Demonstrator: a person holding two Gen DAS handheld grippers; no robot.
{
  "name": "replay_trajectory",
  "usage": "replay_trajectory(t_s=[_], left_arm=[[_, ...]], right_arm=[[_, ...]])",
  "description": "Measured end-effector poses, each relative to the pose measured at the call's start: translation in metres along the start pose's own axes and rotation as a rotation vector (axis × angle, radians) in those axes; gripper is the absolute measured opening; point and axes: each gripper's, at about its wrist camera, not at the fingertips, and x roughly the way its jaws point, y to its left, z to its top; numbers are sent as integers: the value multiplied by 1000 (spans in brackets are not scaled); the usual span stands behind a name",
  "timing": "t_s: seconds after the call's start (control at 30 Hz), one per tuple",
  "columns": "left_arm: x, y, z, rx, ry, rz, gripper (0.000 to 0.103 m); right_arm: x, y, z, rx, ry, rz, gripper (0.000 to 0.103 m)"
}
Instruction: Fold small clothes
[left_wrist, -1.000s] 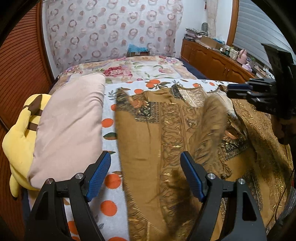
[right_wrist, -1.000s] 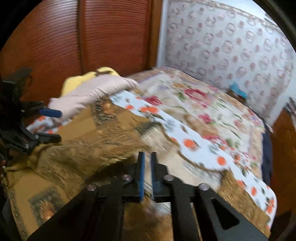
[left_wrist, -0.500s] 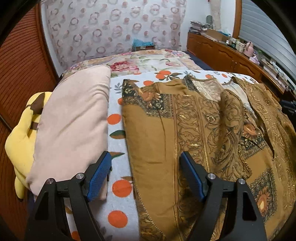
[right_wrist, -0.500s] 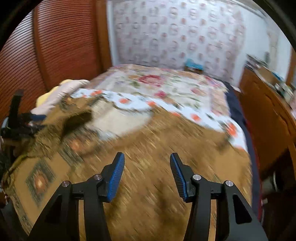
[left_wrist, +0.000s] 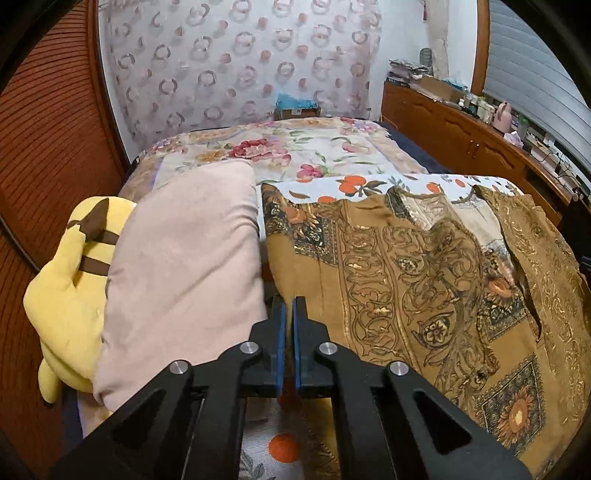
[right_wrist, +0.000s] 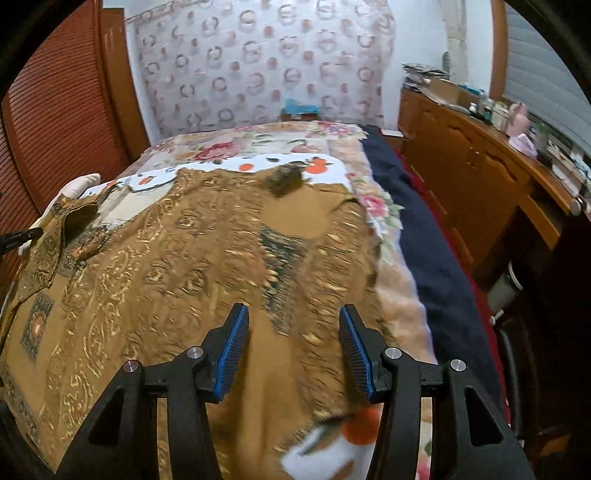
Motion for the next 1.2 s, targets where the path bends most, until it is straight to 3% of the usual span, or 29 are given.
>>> replay_trajectory(t_s=[0.07,0.2,0.27,0.33,0.63,0.67,0.73,0.77,0.83,1.0,1.2], left_arm=[[-6,-3,2,9,-19,12,13],[-23,-9,2,34,-76,-7,47],[-30,-14,3,36,-92,-38,59],[-34,-21,4,47,-95,-70,82],[-32,-72,-6,91,-56,-184,82],[-29,-77,-9,102,-46,-187,82],[-24,-82,-14,112,-27,-192,82],[-21,-84,-16,112,-13,-192,82],[-14,-85,-20,109,16,-188,82],[-1,-83,-26,107,75,-185,82],[-1,-89,-31,134,72,-165,82]], right_arm=[[3,-2,-1,9,1,-22,53],[7,-10,-3,36,4,-46,55],[11,-14,-1,64,-1,-43,55],[15,-21,-1,100,5,-39,55],[28,-40,-8,242,64,18,53],[27,-42,-7,252,64,33,50],[28,-43,-6,258,60,80,27],[27,-41,-4,246,56,86,21],[24,-36,-3,195,45,24,7],[5,-29,5,148,-53,-9,5],[-20,11,39,19,-188,49,5]])
